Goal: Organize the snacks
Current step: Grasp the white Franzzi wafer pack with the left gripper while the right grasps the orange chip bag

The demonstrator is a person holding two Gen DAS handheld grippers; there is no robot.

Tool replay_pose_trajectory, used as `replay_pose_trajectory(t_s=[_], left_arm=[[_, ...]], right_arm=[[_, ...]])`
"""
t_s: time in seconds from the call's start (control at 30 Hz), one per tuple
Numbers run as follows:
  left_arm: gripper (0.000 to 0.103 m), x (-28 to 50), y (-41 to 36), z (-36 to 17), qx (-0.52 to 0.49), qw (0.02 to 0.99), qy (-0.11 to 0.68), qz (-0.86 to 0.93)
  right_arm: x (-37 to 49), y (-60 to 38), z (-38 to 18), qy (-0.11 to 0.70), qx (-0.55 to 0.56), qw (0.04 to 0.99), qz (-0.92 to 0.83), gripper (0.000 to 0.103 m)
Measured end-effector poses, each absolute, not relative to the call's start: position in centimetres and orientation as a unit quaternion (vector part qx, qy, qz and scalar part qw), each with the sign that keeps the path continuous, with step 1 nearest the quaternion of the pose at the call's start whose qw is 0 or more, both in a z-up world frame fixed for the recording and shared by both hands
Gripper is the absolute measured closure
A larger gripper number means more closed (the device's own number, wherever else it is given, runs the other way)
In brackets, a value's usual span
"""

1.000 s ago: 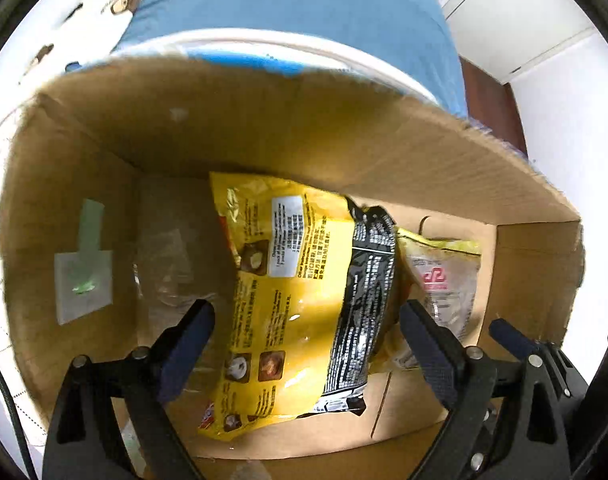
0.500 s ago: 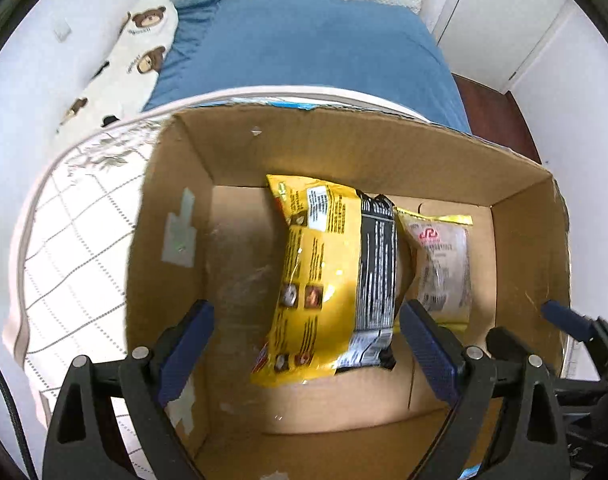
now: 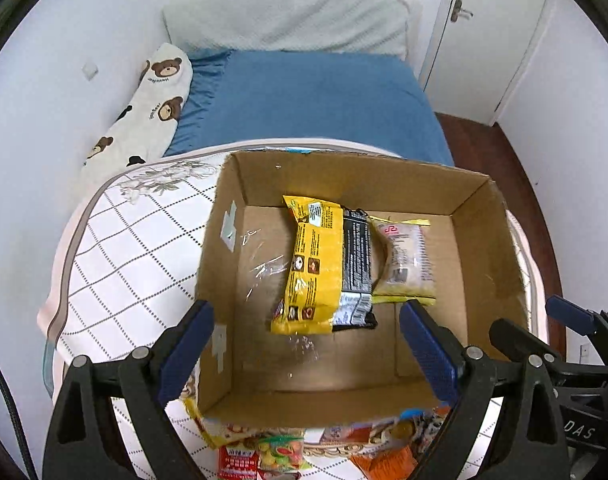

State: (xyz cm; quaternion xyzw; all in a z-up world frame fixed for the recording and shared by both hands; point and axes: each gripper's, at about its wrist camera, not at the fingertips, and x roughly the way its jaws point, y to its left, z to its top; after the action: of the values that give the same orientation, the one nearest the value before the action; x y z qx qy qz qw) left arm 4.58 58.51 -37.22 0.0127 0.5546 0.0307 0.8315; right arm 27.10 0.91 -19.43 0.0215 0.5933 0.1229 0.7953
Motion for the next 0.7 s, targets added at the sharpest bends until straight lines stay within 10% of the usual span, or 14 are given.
replay_pose_trajectory(t_s=[0.37, 0.7], left_arm=[[0.008, -4.0, 66.0, -30.1, 0.037, 0.869, 0.490, 0.052], [0.008, -8.8, 66.6, -36.2, 0.069, 0.849, 0.507, 0.131]], right_arm=[[20.6, 0.2, -16.4, 0.584, 0.035, 0.800, 0.137, 0.008], [14.2, -1.2, -24.7, 0.677, 0.098, 0.719, 0.126, 0.009]])
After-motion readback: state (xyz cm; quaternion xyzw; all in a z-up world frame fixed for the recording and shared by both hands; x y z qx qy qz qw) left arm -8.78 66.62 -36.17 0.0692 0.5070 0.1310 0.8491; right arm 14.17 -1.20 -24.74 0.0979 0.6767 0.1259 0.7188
